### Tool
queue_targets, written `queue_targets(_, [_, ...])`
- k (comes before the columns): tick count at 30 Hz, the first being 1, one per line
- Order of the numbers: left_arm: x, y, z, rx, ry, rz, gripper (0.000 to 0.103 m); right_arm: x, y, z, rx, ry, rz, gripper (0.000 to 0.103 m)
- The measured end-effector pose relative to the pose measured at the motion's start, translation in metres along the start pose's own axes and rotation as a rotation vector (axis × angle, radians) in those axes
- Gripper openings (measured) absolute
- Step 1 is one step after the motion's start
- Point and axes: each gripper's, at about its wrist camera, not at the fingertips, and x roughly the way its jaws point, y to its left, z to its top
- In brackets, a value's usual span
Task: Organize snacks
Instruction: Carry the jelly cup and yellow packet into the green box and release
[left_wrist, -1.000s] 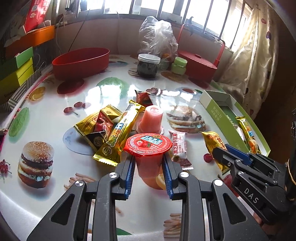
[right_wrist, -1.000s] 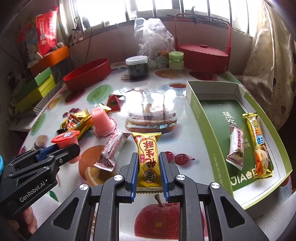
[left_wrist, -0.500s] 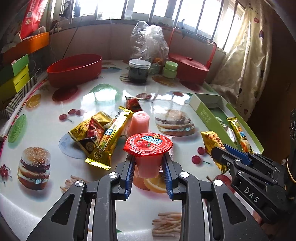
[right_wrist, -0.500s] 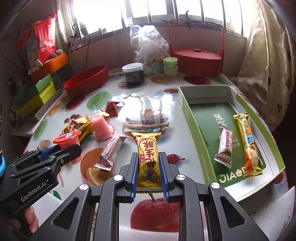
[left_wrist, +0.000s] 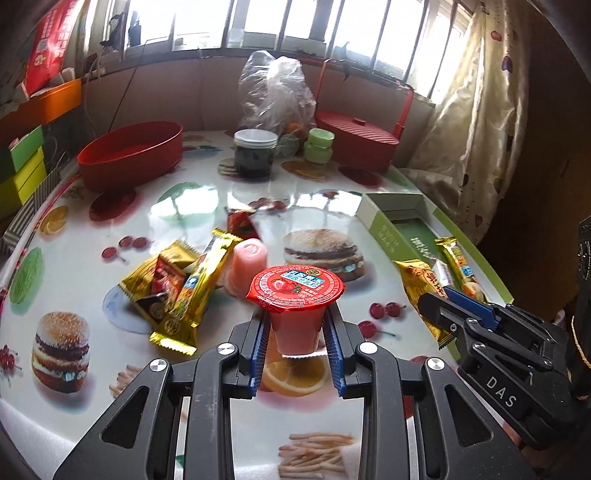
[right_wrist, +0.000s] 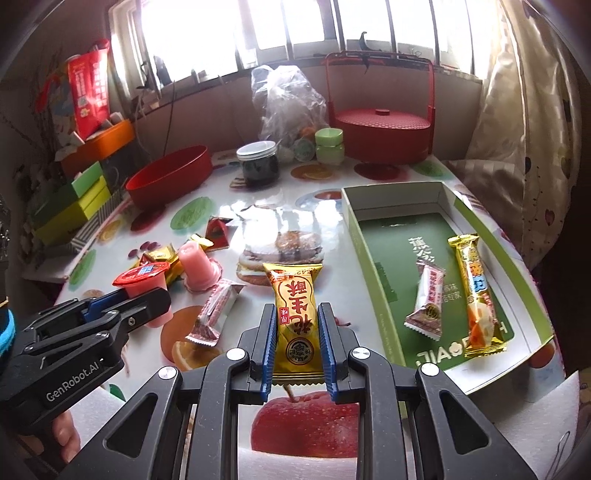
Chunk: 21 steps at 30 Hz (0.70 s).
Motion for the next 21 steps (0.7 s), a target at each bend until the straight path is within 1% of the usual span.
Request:
queue_targets(4, [0.001, -0.009, 0.008, 0.014, -0.009, -0.022, 0.03, -0.006, -0.008, 0.002, 0.011, -0.014, -0.014, 0.021])
queue_targets(12, [0.011, -0.034, 0.022, 0.031, -0.003, -0.087, 0.03, -0.017, -0.033, 0.009, 0.054, -0.044, -0.059, 0.021])
queue_targets(21, [0.021, -0.062, 0.034, 0.062, 0.004, -0.153, 0.03, -0.024, -0.058, 0.012, 0.087, -0.055, -0.105, 0.021])
